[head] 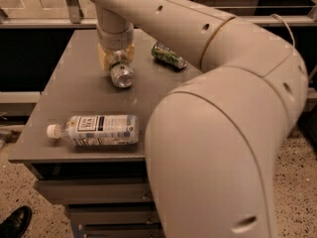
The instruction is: Place 7up can upright
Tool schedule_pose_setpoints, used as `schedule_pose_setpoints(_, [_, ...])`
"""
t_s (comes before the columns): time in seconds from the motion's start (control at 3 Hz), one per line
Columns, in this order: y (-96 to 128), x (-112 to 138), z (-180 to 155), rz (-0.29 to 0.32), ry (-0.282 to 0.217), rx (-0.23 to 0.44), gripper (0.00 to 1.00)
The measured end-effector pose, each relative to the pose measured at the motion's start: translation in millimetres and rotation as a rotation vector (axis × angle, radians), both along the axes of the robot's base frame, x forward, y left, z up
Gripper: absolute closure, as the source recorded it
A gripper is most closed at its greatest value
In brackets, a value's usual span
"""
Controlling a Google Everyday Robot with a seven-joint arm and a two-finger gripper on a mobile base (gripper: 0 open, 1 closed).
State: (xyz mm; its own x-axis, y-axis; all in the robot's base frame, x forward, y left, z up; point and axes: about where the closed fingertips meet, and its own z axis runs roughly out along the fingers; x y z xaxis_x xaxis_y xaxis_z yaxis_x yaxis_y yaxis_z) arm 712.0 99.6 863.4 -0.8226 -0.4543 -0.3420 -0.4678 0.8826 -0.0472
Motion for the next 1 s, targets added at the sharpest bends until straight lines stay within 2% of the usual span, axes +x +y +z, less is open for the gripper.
schedule_pose_setpoints(0.33, [-10.1, -2.3, 24.4, -0.003, -0.067, 0.076, 0.99])
schedule_pose_setpoints(0.67, [-43.8, -27.2, 53.7, 0.083, -0.202, 0.190, 1.00])
schedule_pose_setpoints(1.0, [-74.2, -46.8, 59.3, 0.191, -0.332, 0.321, 1.00])
